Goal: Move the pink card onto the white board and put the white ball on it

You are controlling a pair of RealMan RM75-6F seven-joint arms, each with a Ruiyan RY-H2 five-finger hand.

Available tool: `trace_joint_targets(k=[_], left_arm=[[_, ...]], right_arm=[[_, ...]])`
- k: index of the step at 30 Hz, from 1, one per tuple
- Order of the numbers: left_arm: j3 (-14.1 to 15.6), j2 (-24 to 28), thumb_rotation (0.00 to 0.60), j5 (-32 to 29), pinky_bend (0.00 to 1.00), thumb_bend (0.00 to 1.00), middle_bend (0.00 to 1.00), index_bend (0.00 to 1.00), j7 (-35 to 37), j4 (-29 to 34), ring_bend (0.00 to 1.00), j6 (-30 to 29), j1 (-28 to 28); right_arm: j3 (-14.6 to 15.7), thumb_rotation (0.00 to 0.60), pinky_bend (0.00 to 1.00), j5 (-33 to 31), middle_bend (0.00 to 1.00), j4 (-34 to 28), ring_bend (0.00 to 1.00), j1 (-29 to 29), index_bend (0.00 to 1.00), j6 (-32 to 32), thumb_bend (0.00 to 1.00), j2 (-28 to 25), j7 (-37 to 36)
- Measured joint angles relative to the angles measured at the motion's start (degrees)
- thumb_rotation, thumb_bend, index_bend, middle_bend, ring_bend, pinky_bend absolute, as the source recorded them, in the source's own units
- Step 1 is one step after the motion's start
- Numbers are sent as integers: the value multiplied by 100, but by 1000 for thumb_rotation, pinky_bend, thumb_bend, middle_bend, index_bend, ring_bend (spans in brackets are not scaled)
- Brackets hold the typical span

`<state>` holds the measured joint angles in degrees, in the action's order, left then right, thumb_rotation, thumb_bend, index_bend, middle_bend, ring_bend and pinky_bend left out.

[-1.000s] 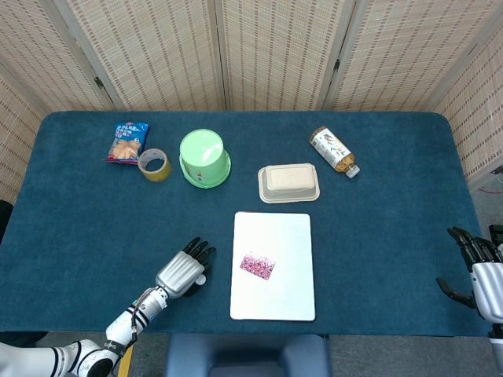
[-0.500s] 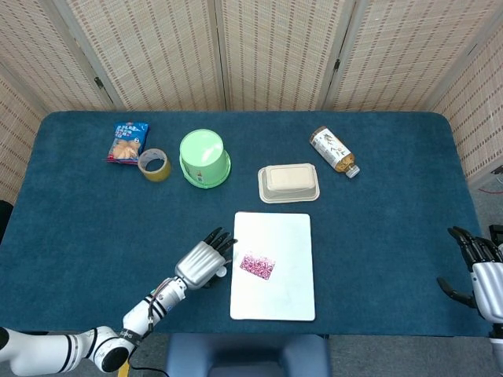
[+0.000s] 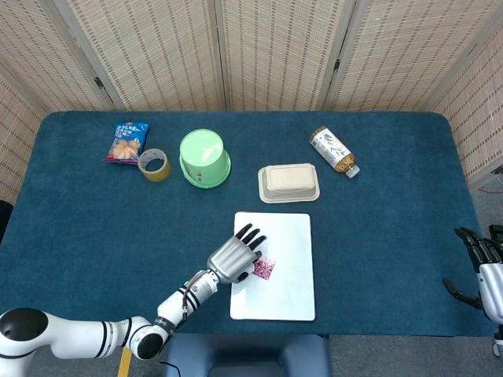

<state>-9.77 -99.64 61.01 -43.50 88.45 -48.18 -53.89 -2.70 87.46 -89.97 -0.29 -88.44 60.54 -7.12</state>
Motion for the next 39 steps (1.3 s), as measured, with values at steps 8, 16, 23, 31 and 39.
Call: trace_joint_targets(k=[8, 16, 23, 31, 39], left_arm=[[-123, -363, 600, -542, 0, 384, 146, 486, -373, -234, 82, 35, -449], [-115, -572, 600, -1060, 0, 376, 146, 431, -562, -494, 81, -40, -716], [19, -505, 600, -1201, 0, 361, 146, 310, -567, -412, 74, -161, -758], [-23, -185, 600, -1074, 0, 359, 146, 291, -147, -75, 74, -507, -573], [-15, 736, 600, -782, 0, 363, 146, 301, 449, 493, 83, -1091, -24]], right_arm=[[2, 600, 157, -28, 150, 46, 203, 33, 105, -16, 245, 10, -54], [7, 600, 157, -57, 150, 104, 203, 87, 105, -54, 246, 12, -114], [4, 600, 157, -44, 150, 120, 203, 91, 105, -57, 246, 23, -132], [-10, 600, 157, -19, 150, 97, 202, 73, 105, -50, 246, -14, -125], [-30, 600, 157, -17, 150, 85, 202, 33, 105, -1, 245, -45, -194]])
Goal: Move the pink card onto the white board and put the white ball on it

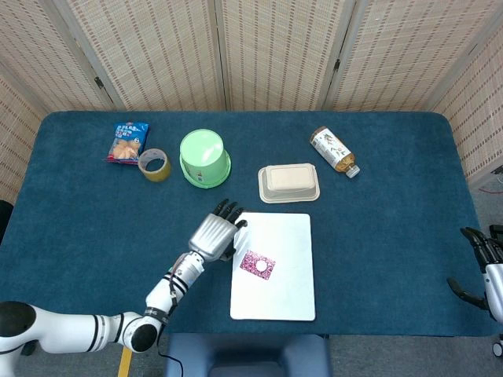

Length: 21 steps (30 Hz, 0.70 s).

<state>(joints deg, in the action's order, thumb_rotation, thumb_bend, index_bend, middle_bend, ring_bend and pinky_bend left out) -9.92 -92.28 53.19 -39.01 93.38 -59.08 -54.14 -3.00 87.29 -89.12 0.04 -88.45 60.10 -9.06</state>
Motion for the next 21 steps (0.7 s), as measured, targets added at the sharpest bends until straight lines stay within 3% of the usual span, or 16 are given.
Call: trace_joint_targets(k=[10, 21], left_arm=[[212, 1279, 600, 480, 0, 372, 146, 296, 1036, 487, 84, -1184, 1243], [764, 1823, 600, 1290, 0, 351, 104, 190, 1848, 381, 58, -2316, 2543]], right_arm=[[-11, 600, 157, 23, 150, 53, 202, -83, 107, 121, 245, -13, -295], [53, 600, 151, -17, 144, 156, 150, -259, 108, 559, 246, -74, -710]])
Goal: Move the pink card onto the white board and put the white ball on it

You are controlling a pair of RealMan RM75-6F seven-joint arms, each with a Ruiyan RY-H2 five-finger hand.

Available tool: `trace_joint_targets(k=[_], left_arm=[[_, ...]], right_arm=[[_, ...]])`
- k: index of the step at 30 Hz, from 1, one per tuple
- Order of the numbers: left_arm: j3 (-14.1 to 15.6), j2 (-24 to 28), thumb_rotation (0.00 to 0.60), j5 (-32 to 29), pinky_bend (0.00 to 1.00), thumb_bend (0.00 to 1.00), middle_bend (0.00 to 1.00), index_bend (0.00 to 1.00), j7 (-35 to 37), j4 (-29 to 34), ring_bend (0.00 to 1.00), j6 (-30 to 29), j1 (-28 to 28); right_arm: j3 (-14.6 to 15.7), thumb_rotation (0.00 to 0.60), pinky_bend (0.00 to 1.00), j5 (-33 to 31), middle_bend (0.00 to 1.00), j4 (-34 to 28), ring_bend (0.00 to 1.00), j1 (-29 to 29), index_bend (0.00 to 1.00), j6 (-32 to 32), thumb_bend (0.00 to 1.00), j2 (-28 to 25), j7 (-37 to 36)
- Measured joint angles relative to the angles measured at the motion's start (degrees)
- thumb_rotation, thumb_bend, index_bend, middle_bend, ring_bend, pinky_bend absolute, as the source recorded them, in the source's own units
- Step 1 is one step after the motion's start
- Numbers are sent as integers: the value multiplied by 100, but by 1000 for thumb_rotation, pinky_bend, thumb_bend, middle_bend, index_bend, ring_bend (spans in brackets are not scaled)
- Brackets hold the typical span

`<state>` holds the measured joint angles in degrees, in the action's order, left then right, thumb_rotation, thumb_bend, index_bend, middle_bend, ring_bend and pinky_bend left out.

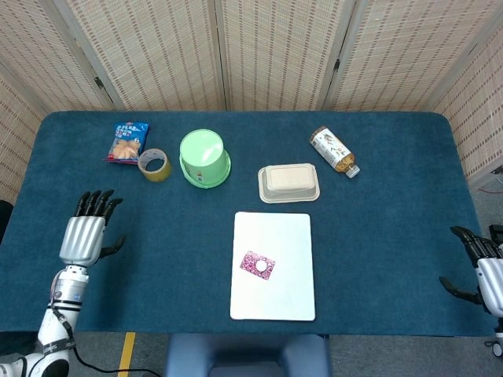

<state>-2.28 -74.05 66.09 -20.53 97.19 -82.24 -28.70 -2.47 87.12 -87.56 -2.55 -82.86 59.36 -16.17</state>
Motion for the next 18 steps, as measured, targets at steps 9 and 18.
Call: trace_joint_targets(k=[9, 18], left_arm=[[366, 321, 600, 666, 0, 342, 103, 191, 339, -117, 55, -560, 778], [526, 513, 600, 1112, 0, 342, 103, 205, 398, 43, 55, -865, 1284]], right_arm=[[2, 600, 149, 218, 143, 67, 149, -86, 108, -117, 245, 83, -59], [11, 600, 145, 196, 144, -36, 148, 29, 108, -336, 245, 168, 295]])
